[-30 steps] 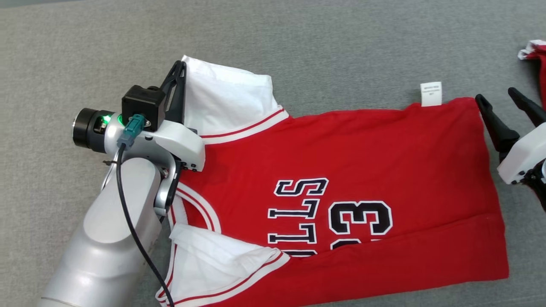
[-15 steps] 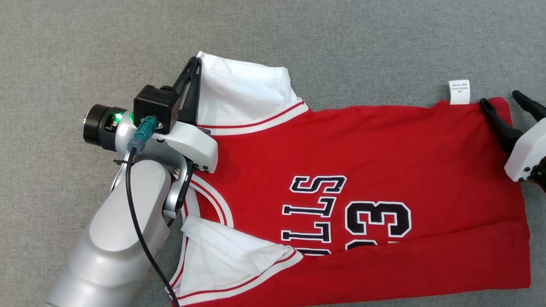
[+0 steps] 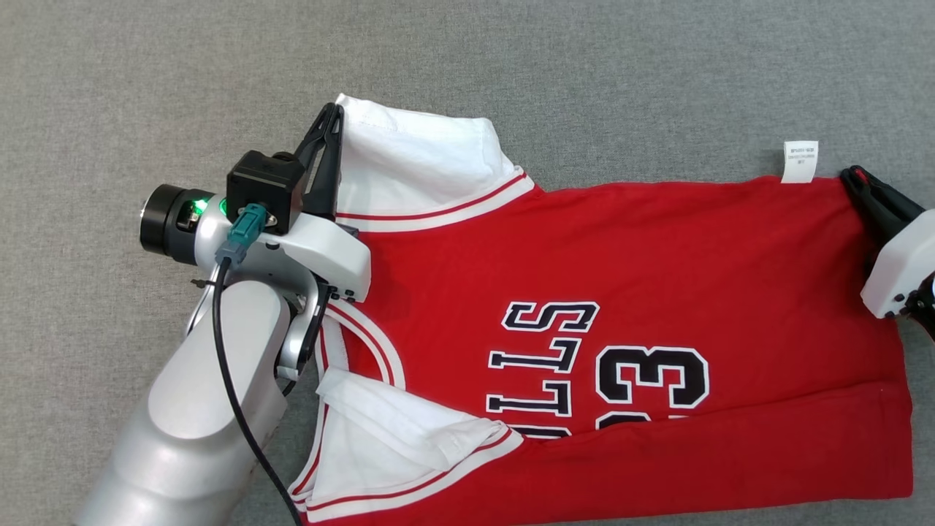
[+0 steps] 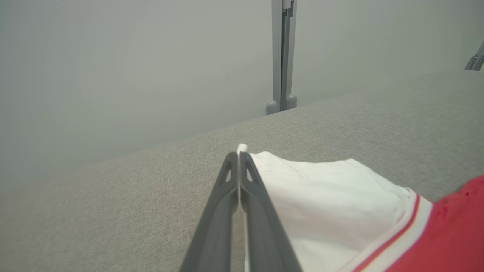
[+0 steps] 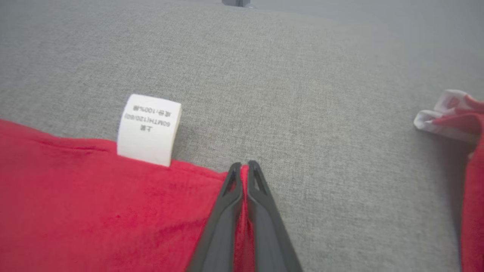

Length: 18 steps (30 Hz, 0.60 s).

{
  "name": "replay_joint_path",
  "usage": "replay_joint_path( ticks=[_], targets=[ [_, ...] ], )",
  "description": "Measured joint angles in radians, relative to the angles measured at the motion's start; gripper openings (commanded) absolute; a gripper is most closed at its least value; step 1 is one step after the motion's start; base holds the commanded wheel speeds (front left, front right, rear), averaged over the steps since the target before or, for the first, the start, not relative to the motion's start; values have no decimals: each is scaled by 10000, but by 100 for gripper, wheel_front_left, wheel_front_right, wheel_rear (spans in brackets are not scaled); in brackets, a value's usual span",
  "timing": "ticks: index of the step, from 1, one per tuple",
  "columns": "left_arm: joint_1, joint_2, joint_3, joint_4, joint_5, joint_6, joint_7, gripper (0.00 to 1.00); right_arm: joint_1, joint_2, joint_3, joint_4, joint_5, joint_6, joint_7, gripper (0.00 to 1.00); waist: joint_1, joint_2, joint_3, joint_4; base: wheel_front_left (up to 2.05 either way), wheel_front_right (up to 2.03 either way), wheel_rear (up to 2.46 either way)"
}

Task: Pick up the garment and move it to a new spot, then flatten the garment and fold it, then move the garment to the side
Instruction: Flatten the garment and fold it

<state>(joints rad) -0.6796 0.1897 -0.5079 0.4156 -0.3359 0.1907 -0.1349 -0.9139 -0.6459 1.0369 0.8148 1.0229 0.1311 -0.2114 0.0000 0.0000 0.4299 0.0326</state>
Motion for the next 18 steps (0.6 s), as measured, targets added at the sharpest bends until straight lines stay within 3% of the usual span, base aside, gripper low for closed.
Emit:
replay_joint_path(
  ticks=[8,18],
  targets=[
    [355,171,31,-309,-136,48,-10,0,39,71,67,38,173,-2,-458,0,0,0,-335,-27,0,0,0],
    [1434,665,77,-1097,-474,-48,-107,0,1585,261,-2437,-888,-1099,-2,-502,0,0,0,-1092,-64,0,0,0]
  ],
)
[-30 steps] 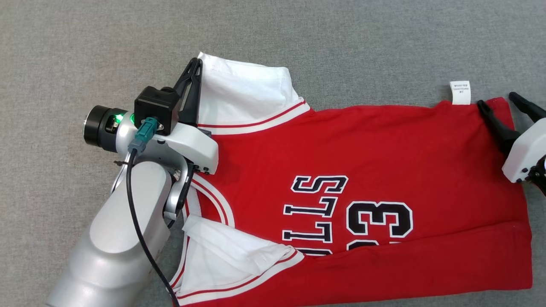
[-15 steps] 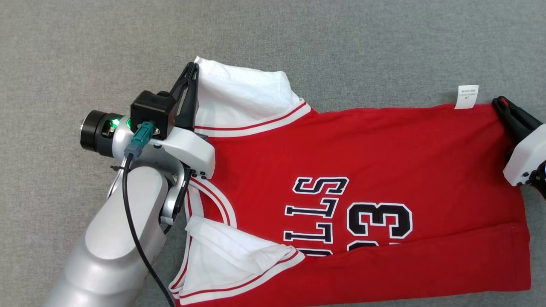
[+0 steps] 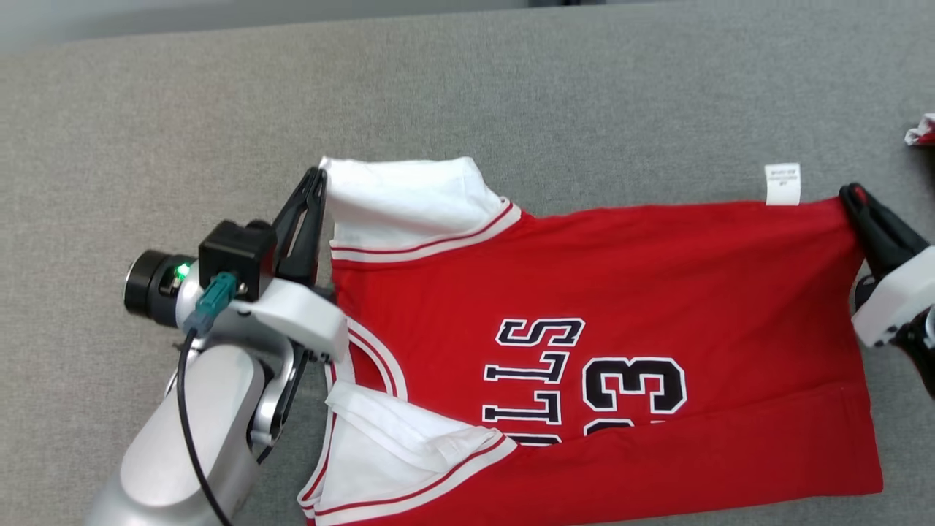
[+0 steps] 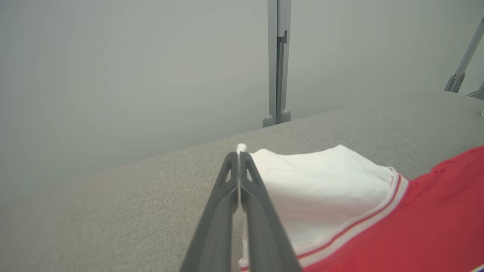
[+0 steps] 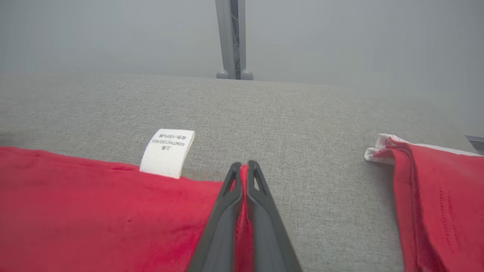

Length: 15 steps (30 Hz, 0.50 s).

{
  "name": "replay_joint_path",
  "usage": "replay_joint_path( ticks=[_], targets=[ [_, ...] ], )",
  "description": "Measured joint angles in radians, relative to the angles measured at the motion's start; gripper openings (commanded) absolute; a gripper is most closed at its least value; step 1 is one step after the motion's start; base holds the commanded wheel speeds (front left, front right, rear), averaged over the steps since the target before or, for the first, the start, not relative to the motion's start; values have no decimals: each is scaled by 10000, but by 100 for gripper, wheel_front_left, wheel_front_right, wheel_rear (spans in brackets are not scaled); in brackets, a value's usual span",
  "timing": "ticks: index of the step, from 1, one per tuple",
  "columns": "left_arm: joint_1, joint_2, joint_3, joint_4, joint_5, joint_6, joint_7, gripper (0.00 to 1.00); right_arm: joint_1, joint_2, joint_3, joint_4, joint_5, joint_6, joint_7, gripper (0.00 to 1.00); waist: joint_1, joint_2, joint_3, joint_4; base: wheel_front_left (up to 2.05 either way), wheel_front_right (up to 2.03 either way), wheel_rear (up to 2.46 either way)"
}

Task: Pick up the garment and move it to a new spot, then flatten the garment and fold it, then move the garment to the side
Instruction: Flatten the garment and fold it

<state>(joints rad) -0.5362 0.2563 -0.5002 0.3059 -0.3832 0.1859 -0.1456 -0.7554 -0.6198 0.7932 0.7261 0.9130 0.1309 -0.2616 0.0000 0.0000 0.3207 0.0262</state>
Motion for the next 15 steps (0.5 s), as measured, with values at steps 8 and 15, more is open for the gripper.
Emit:
replay_joint_path(
  ticks=[8,15],
  targets=[
    [942,470,-4,-665,-228,-90,-63,0,1375,88,-1018,-522,-798,0,0,0,0,0,-616,-1,0,0,0],
    [1787,894,-94,-1394,-322,-134,23,0,1986,-13,-1231,-782,-1074,0,0,0,0,0,-961,33,0,0,0]
  ],
)
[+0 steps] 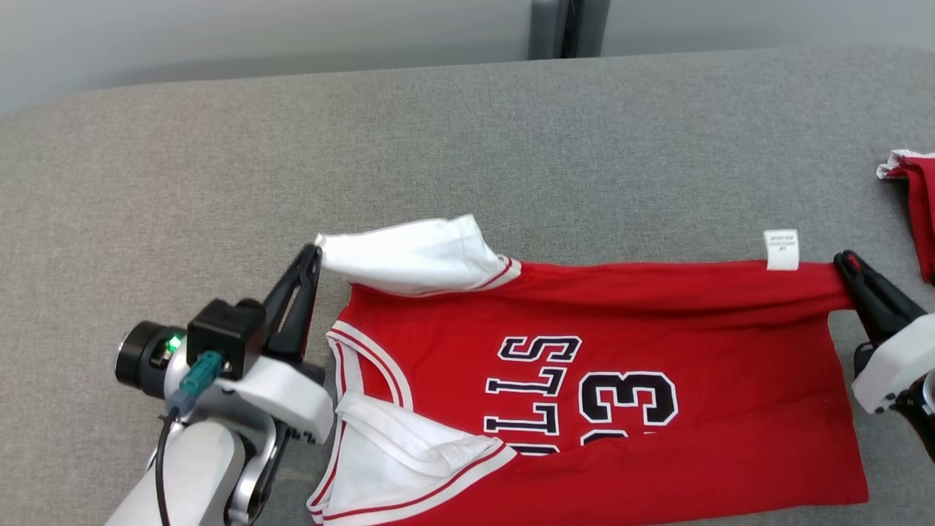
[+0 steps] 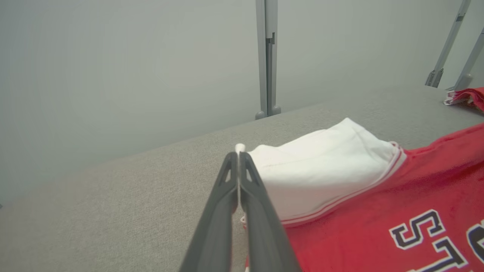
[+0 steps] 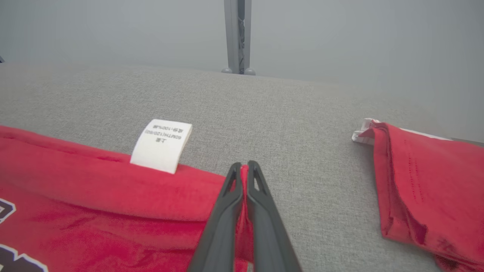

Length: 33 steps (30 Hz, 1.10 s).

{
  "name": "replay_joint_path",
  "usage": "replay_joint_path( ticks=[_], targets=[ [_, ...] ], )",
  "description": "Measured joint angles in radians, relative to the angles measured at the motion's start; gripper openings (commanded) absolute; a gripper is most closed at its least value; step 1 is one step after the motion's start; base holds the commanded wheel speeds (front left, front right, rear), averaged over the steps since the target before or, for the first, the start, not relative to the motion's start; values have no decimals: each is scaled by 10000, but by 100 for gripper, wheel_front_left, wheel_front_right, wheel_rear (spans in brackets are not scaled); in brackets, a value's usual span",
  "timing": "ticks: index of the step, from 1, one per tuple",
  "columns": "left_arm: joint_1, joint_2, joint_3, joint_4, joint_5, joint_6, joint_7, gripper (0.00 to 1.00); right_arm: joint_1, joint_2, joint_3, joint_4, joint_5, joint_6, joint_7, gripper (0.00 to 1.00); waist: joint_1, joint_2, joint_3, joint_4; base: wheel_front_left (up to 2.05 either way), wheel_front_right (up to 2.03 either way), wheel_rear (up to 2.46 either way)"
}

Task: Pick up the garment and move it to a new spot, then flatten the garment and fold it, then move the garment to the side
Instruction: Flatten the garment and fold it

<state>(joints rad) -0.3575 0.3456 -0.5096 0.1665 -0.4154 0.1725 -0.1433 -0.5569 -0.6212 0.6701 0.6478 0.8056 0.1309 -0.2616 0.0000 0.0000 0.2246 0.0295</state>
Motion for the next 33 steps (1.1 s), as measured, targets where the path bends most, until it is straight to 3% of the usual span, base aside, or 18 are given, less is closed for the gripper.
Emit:
replay_joint_path(
  ticks=[13,33],
  targets=[
    [1685,1037,-311,-1432,-84,38,660,0,827,-742,755,-926,-25,0,-2,0,0,0,-434,134,0,0,0],
    [3112,2592,-1246,-2686,-393,-779,2489,0,1231,-1873,2186,-1618,-374,0,-2,0,0,0,-588,97,0,0,0]
  ],
)
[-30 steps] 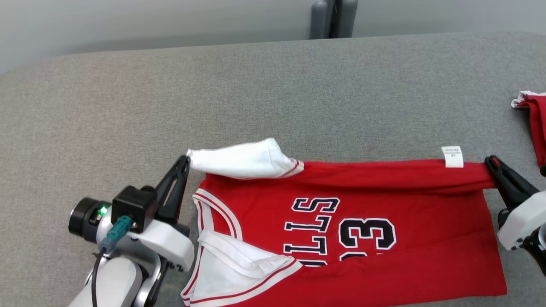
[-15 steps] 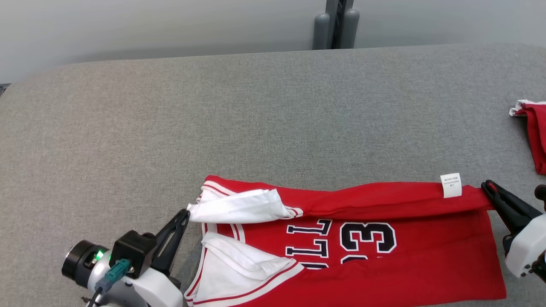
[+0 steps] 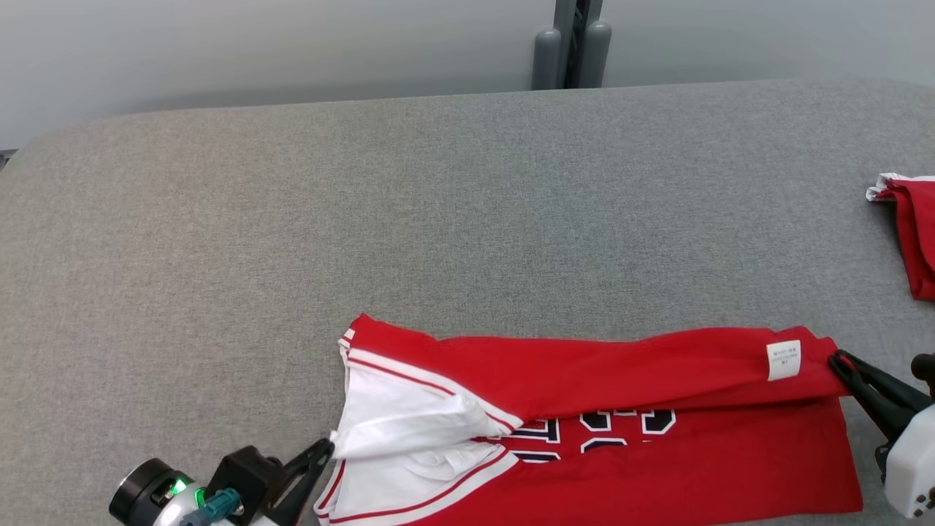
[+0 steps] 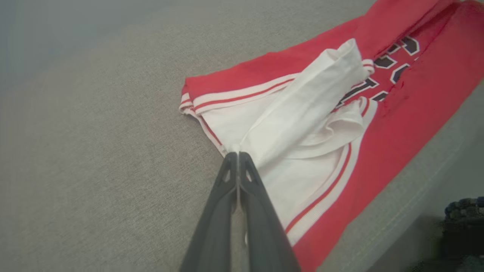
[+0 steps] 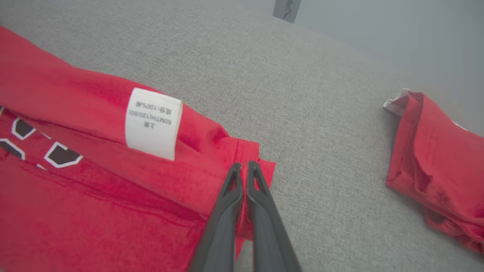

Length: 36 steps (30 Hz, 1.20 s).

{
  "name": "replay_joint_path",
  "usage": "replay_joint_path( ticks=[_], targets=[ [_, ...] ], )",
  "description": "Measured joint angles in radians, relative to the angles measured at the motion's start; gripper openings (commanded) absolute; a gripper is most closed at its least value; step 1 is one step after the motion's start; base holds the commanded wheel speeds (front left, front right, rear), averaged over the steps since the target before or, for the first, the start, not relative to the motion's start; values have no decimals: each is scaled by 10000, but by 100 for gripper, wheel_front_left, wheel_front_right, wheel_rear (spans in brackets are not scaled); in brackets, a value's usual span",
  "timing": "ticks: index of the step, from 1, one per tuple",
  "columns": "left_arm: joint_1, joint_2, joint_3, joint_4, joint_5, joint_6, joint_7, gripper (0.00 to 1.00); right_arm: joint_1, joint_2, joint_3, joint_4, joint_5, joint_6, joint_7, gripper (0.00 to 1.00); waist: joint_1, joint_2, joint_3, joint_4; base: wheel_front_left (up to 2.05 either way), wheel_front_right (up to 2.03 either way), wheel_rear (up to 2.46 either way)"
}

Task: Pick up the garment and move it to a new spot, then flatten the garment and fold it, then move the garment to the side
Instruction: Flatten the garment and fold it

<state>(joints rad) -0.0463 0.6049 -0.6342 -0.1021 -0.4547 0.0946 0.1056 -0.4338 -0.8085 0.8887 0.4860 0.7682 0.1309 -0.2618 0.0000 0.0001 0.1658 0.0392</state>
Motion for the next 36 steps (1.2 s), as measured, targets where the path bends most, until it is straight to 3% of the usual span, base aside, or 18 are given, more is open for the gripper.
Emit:
replay_joint_path(
  ticks=[15,16,17,18,20,21,23,30,36],
  targets=[
    [245,629,-633,-683,-107,-428,1168,0,9,-625,1390,-462,1049,0,384,0,0,0,-133,-192,0,0,0],
    [282,644,-654,-723,-128,-453,1237,0,-10,-644,1457,-531,1133,0,384,9,0,0,-146,-202,0,0,0],
    [335,650,-673,-761,-167,-451,1306,0,-42,-673,1486,-596,1262,0,384,85,0,0,-157,-209,0,0,0],
    [384,654,-706,-782,-230,-451,1394,0,-78,-696,1490,-616,1490,0,495,100,0,0,-171,-217,0,0,0],
    [426,721,-780,-853,-301,-451,1636,38,-64,-890,1661,-727,1965,0,938,100,0,0,-221,-229,0,0,0],
    [434,740,-802,-892,-311,-451,1708,73,-64,-963,1678,-784,2127,0,1035,100,0,0,-234,-228,0,0,0],
    [506,771,-836,-953,-414,-449,1887,100,-65,-1114,1720,-913,2391,0,1202,100,0,0,-273,-228,0,0,0],
    [584,1066,-763,-1327,-583,-399,2211,100,-28,-1668,1425,-1156,3156,0,1329,100,0,0,-358,-246,0,0,0],
    [139,903,69,-1599,-489,244,1476,100,-213,-1517,144,-431,3327,0,290,100,0,0,-337,-351,0,0,0]
  ],
)
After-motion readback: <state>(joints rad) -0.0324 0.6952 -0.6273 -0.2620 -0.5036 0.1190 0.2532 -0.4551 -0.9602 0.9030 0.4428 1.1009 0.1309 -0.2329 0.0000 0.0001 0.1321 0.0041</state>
